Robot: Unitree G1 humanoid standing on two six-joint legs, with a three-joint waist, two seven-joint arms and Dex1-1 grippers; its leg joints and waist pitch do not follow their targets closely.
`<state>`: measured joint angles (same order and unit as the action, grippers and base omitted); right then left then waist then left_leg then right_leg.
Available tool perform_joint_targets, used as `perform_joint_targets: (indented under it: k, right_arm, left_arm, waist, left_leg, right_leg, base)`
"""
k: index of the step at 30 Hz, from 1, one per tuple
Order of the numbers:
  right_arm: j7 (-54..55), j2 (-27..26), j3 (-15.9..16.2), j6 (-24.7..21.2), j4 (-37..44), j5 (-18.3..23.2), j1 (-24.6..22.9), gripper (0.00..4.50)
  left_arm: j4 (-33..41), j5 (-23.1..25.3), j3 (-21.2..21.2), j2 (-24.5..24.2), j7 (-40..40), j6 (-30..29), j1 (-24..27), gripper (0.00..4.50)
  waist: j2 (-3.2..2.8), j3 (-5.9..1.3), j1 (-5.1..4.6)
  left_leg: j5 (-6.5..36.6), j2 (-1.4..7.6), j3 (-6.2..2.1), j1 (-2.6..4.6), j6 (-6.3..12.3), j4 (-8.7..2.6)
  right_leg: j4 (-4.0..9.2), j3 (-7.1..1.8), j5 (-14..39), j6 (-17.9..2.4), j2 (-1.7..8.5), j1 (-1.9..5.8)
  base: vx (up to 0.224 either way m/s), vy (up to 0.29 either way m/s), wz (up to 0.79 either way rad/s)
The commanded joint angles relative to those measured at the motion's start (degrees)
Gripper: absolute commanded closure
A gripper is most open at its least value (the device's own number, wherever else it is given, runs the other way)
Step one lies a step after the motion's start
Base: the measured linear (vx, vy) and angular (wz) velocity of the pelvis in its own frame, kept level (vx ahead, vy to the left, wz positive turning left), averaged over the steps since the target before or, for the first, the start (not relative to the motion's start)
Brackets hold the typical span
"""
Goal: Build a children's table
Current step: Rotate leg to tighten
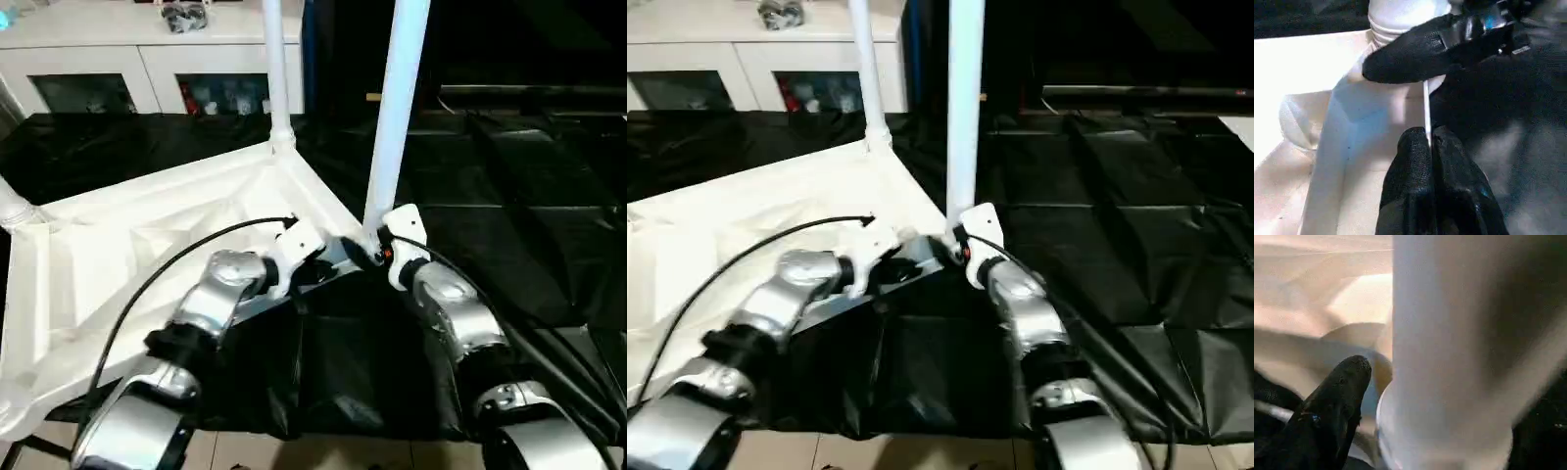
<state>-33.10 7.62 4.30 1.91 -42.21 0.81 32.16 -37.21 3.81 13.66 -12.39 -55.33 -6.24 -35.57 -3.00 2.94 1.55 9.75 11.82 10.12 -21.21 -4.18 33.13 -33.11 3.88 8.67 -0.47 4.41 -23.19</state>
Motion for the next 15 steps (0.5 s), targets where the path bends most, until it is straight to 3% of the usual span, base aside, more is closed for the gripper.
perform_joint_targets:
  k: [1,5,6,9,14,15]
  right_arm:
    - [-5.77,0.03,2.65,0.46,2.14,1.19,-0.92,0.68]
    - [-11.34,1.93,2.95,0.31,4.11,2.54,-2.19,0.68]
    - [-14.69,3.11,3.54,0.10,5.35,3.20,-3.00,0.68]
    - [-21.06,5.43,4.93,-0.81,7.90,4.45,-4.55,0.68]
    - [-29.47,9.04,6.84,-3.51,12.07,6.27,-6.54,1.12]
    - [-30.72,9.71,7.18,-3.98,12.87,6.50,-6.73,1.20]
  left_arm:
    - [4.06,-3.15,1.09,-0.11,-5.22,2.48,0.32,4.50]
    - [4.87,-3.42,1.61,-2.19,-8.61,3.90,1.00,4.50]
    - [5.05,-3.68,1.59,-3.02,-9.97,4.30,1.15,4.50]
    - [5.42,-4.35,1.47,-4.42,-12.42,4.35,1.32,4.50]
    - [5.74,-5.84,1.15,-5.99,-16.66,3.92,1.26,4.50]
    - [5.79,-6.33,1.16,-6.30,-17.89,3.77,1.20,4.50]
  waist:
    - [0.19,-4.11,0.19]
    - [0.37,-3.93,0.46]
    - [0.65,-3.87,0.50]
    - [0.59,-3.91,0.90]
    - [0.34,-3.93,1.74]
    - [-0.16,-3.92,1.80]
  left_leg:
    - [13.81,1.01,0.01,0.52,4.33,-3.39]
    - [15.60,1.13,0.03,0.73,3.85,-3.56]
    - [15.56,1.11,0.09,0.58,3.76,-3.59]
    - [15.22,1.17,0.08,0.63,4.05,-3.56]
    - [14.70,1.36,0.16,0.76,4.31,-3.54]
    - [14.86,1.37,0.07,0.77,4.03,-3.55]
  right_leg:
    - [3.37,-1.93,12.37,-14.59,3.08,3.09]
    - [3.51,-1.92,15.09,-14.04,3.00,2.93]
    - [3.57,-1.96,15.66,-13.74,3.01,2.98]
    - [3.58,-1.94,16.08,-13.38,3.03,3.04]
    - [3.38,-2.01,14.77,-13.99,2.98,2.80]
    - [3.36,-2.01,15.03,-14.00,3.07,2.78]
  base:
    - [0.000,0.000,0.00]
    - [0.000,0.000,0.00]
    - [0.000,0.000,0.00]
    - [0.000,0.000,0.00]
    - [0.000,0.000,0.00]
    - [0.000,0.000,0.00]
